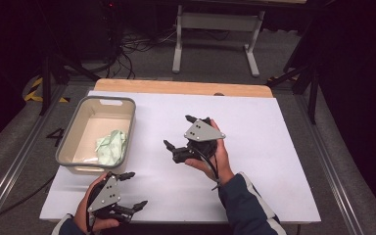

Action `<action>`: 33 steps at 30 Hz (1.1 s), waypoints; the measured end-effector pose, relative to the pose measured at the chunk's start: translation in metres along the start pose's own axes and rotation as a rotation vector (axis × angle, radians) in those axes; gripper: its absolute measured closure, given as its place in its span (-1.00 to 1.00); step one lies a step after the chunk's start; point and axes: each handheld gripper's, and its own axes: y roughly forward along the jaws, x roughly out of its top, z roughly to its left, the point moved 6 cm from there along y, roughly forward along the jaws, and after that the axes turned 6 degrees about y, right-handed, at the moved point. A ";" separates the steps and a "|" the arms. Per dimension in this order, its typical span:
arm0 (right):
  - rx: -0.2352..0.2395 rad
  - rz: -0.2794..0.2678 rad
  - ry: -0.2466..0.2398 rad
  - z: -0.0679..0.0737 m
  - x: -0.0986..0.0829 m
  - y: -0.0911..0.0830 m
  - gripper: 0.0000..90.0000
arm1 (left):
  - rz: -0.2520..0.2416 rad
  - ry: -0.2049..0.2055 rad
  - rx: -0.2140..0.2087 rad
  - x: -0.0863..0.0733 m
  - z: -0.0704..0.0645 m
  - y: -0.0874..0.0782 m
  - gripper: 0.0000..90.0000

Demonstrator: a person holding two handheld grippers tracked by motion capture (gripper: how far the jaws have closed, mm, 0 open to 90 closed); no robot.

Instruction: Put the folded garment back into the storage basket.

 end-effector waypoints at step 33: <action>-0.056 -0.004 -0.035 -0.021 -0.012 -0.045 -0.89 | 0.004 0.002 0.000 0.000 0.000 0.002 -0.77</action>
